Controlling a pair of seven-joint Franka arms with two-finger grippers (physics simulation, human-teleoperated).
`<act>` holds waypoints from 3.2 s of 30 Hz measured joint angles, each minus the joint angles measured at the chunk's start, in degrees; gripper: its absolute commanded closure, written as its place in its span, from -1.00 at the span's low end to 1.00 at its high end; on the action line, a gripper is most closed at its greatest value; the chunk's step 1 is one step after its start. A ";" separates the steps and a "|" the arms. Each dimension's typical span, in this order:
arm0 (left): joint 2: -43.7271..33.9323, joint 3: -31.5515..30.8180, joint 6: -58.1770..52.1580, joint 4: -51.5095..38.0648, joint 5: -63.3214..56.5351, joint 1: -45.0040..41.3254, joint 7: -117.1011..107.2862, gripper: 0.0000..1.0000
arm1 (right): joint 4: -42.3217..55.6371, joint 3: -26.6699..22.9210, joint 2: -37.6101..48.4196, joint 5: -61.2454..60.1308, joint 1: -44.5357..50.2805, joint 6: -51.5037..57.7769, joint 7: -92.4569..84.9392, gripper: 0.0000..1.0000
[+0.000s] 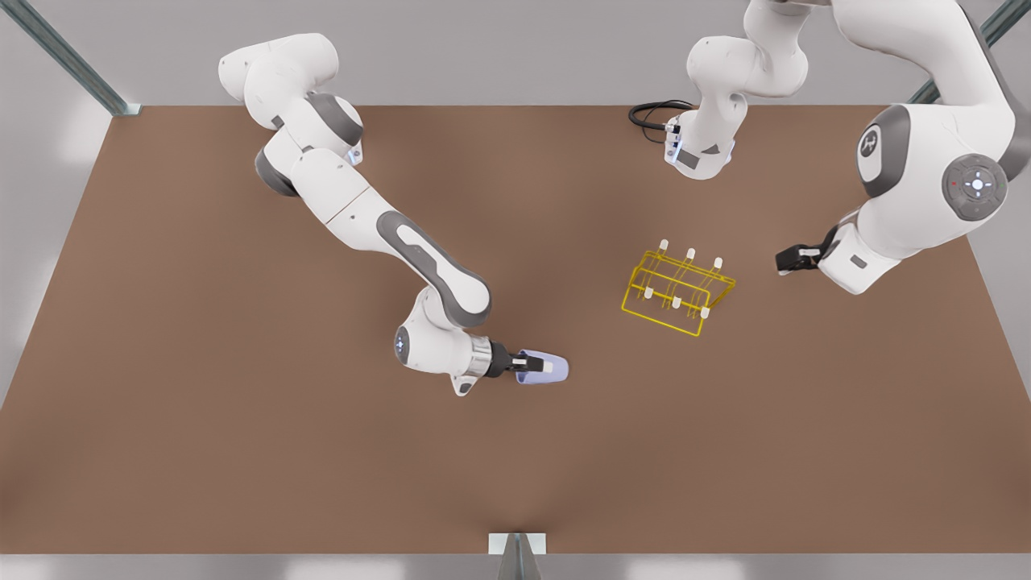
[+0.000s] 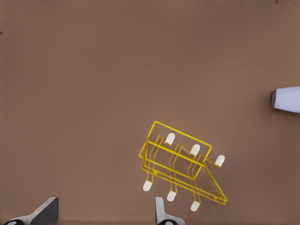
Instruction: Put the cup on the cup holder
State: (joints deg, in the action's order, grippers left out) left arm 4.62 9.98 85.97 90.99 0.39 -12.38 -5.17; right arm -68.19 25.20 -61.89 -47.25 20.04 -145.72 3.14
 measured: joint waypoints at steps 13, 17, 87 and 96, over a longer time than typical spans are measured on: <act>11.27 -11.97 1.94 -5.40 0.83 -1.97 -12.00 -1.00 | -6.86 -8.81 14.50 9.49 -10.45 11.35 -0.07 -1.00; 24.14 -13.92 6.45 -14.96 0.86 -12.88 -25.90 -1.00 | -11.47 -20.19 36.63 25.25 -18.21 21.20 -2.73 -1.00; 44.99 -14.21 49.05 -9.14 4.99 -20.54 -103.47 -1.00 | -12.35 -22.39 43.37 45.39 -25.57 52.47 -3.62 -1.00; 45.99 -14.26 50.08 -9.14 6.85 -21.17 -102.95 -1.00 | -12.35 -22.39 43.37 45.28 -25.66 52.47 -3.66 -1.00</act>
State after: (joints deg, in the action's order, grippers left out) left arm 50.61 -4.28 136.05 81.86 7.23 -33.55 -108.11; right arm -80.54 2.81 -18.52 -1.97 -5.63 -93.26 -0.52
